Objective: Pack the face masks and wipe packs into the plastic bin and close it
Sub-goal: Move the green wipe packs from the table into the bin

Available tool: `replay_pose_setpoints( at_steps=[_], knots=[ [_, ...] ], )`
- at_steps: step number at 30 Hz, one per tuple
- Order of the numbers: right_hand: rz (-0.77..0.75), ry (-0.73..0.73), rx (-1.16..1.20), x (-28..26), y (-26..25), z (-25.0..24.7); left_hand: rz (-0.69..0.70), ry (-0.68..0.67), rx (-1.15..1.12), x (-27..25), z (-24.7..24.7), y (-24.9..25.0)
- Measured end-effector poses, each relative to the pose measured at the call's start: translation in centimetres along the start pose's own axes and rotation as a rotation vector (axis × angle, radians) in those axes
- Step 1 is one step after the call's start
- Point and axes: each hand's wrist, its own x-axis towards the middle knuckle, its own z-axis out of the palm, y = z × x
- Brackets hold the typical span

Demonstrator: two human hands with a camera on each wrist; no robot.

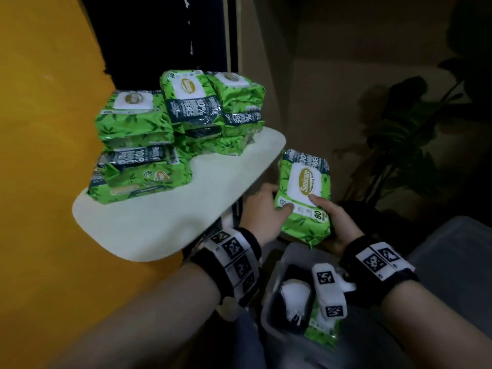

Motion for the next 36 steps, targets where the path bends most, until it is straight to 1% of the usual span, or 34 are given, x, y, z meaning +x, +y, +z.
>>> replay_pose_setpoints(
  at_steps=[2,4,6,8,11,15,17,19,21,22,26,28,30,31,33,36],
  knots=[
    [-0.015,0.077,0.022,-0.2,-0.1,-2.7,0.018,-0.039,-0.026,1.0,2.7,0.5],
    [-0.021,0.168,0.006,-0.3,0.2,-5.5,-0.002,-0.100,-0.049,2.0,5.7,0.6],
    [-0.015,0.256,-0.035,-0.2,0.9,-8.3,-0.021,-0.187,-0.031,2.9,8.8,0.1],
    [0.029,0.343,-0.073,0.3,2.4,-11.5,-0.038,-0.296,0.034,3.7,12.0,-0.8],
    [0.166,0.447,-0.115,0.8,5.6,-15.7,-0.079,-0.428,0.166,4.6,16.2,-3.4],
    [0.360,0.519,-0.214,0.9,10.7,-20.1,-0.155,-0.555,0.424,5.7,20.7,-8.8],
    [0.450,0.559,-0.264,0.9,13.0,-21.6,-0.201,-0.604,0.541,6.0,22.3,-11.6],
    [0.542,0.562,-0.307,1.6,15.6,-22.9,-0.290,-0.641,0.590,6.2,23.8,-14.3],
    [0.648,0.500,-0.322,2.7,18.5,-24.3,-0.363,-0.660,0.612,6.3,25.3,-16.9],
    [0.687,0.494,-0.316,3.5,20.0,-25.2,-0.396,-0.659,0.609,6.5,25.9,-18.0],
    [0.701,0.547,-0.462,6.2,24.1,-27.3,-0.519,-0.626,0.521,7.5,28.2,-20.9],
    [0.651,0.568,-0.452,7.8,25.9,-28.1,-0.539,-0.604,0.486,8.2,29.2,-22.1],
    [0.589,0.609,-0.424,9.1,26.9,-28.3,-0.508,-0.588,0.491,8.9,30.1,-22.9],
    [0.572,0.617,-0.409,9.7,27.5,-28.7,-0.494,-0.604,0.519,9.2,30.4,-23.1],
    [0.570,0.590,-0.437,10.6,28.5,-29.2,-0.476,-0.667,0.622,9.6,31.0,-23.2],
    [0.532,0.655,-0.495,11.8,29.8,-29.8,-0.373,-0.682,0.808,9.9,31.4,-23.0]
  ],
)
